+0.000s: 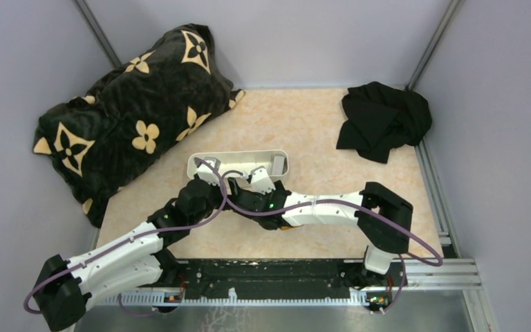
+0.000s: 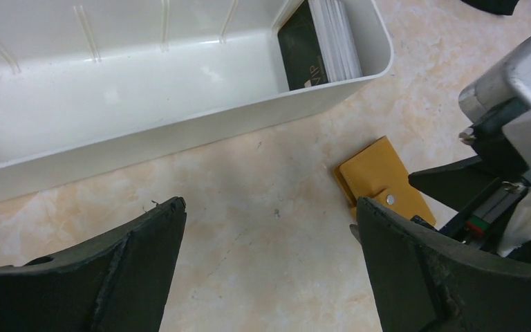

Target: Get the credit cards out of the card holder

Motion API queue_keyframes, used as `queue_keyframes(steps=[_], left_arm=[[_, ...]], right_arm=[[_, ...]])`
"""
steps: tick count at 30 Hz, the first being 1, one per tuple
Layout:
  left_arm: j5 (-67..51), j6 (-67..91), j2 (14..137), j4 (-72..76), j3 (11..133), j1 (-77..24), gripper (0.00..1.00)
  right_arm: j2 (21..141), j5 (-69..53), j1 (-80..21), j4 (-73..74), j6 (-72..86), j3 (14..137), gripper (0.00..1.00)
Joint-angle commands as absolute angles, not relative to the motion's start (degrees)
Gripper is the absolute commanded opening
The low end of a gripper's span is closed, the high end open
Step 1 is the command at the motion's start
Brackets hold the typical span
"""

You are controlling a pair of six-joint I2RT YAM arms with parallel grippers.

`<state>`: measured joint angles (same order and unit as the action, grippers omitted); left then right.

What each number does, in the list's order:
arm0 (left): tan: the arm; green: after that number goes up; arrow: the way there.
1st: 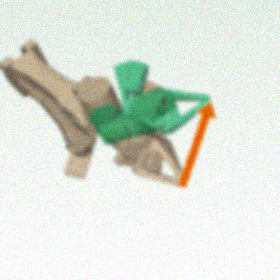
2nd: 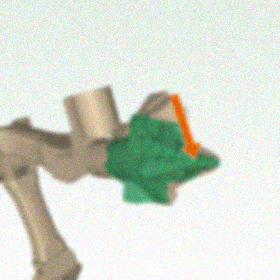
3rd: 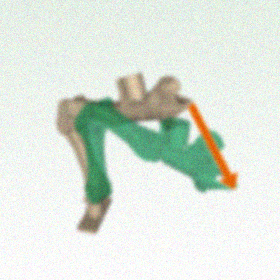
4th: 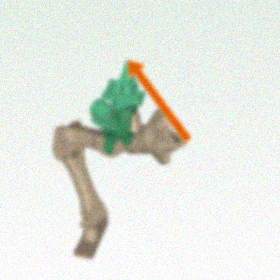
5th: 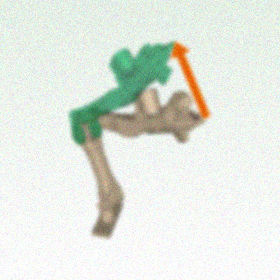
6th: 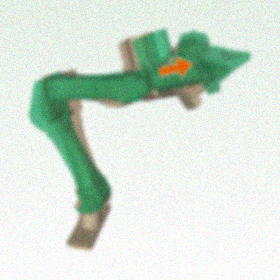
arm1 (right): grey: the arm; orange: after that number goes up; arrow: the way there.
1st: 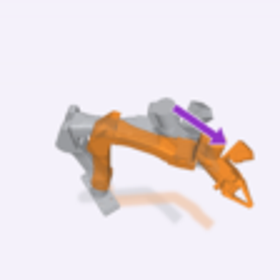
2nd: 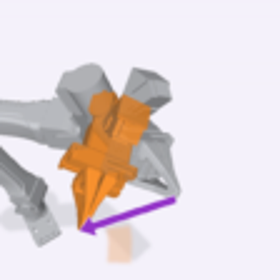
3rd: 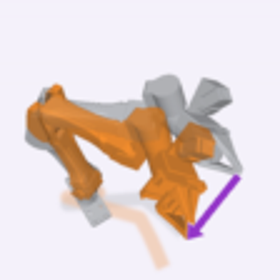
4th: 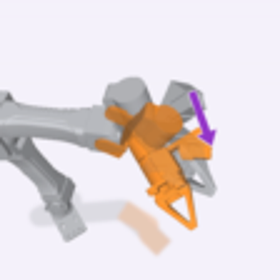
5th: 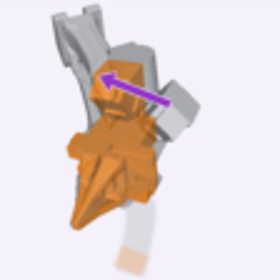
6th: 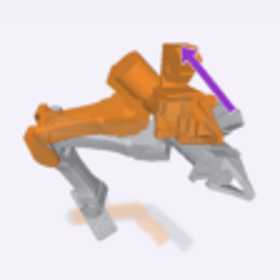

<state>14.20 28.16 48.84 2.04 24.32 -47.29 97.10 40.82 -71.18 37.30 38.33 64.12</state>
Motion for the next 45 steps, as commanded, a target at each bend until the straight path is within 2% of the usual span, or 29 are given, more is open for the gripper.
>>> queue_keyframes(steps=[1,6,9,10,13,15,17,18,22,24,26,29,31,33,35,37,41,45], left_arm=[[13.37,28.79,46.83,3.83,24.78,-47.81,0.99],[12.47,27.60,46.74,3.81,24.72,-47.81,0.98],[6.38,25.17,48.32,7.19,24.09,-47.90,0.97],[3.09,24.30,49.25,8.87,24.01,-47.86,0.95],[-7.58,22.82,53.22,13.30,24.40,-48.18,0.80],[-11.22,21.27,55.78,15.25,25.25,-48.65,0.74],[-13.00,20.48,58.35,16.40,26.15,-49.17,0.73],[-14.53,20.26,59.88,17.41,26.34,-49.26,0.73],[-16.43,17.92,67.78,22.79,27.62,-51.45,0.78],[-17.34,14.17,71.08,24.56,28.55,-52.66,0.83],[-19.30,10.91,73.52,28.76,27.77,-53.35,0.88],[-21.21,7.16,77.05,38.05,24.82,-53.54,0.89],[-19.86,5.38,79.18,42.80,23.40,-53.54,0.89],[-16.19,3.70,81.11,45.83,22.86,-53.59,0.96],[-14.95,1.16,83.71,47.08,23.73,-53.47,0.96],[-15.27,-0.40,86.29,45.96,25.66,-53.51,0.95],[-16.64,-0.82,90.40,46.23,27.66,-53.44,0.83],[-17.61,-1.91,91.81,45.70,28.06,-53.48,0.82]], right_arm=[[94.11,34.83,-73.45,27.99,35.01,63.02,0.69],[87.13,36.65,-74.46,24.83,37.34,58.95,0.64],[79.63,35.54,-72.05,21.03,40.19,52.99,0.51],[77.18,34.37,-70.69,19.93,40.61,50.95,0.49],[71.14,32.64,-67.16,18.59,41.95,45.34,0.46],[67.82,31.67,-65.37,18.61,42.32,42.15,0.46],[64.98,30.61,-63.73,18.68,42.52,39.99,0.44],[63.69,29.96,-62.94,18.61,42.66,38.97,0.41],[60.27,26.69,-59.94,17.29,43.24,35.25,0.09],[59.67,24.68,-59.20,16.36,43.41,34.04,0.00],[60.00,23.13,-59.15,15.56,43.48,33.49,0.00],[61.46,20.54,-59.15,12.95,44.27,32.07,0.00],[62.62,19.10,-59.15,10.61,45.04,30.78,0.00],[63.34,18.26,-59.17,8.46,45.81,29.63,0.00],[63.58,18.04,-59.15,6.97,46.22,28.47,0.00],[63.95,18.00,-59.15,6.51,46.27,28.15,0.00],[64.94,17.61,-59.15,5.75,46.39,27.77,0.00],[65.68,17.04,-59.16,4.19,46.73,26.70,0.00]])
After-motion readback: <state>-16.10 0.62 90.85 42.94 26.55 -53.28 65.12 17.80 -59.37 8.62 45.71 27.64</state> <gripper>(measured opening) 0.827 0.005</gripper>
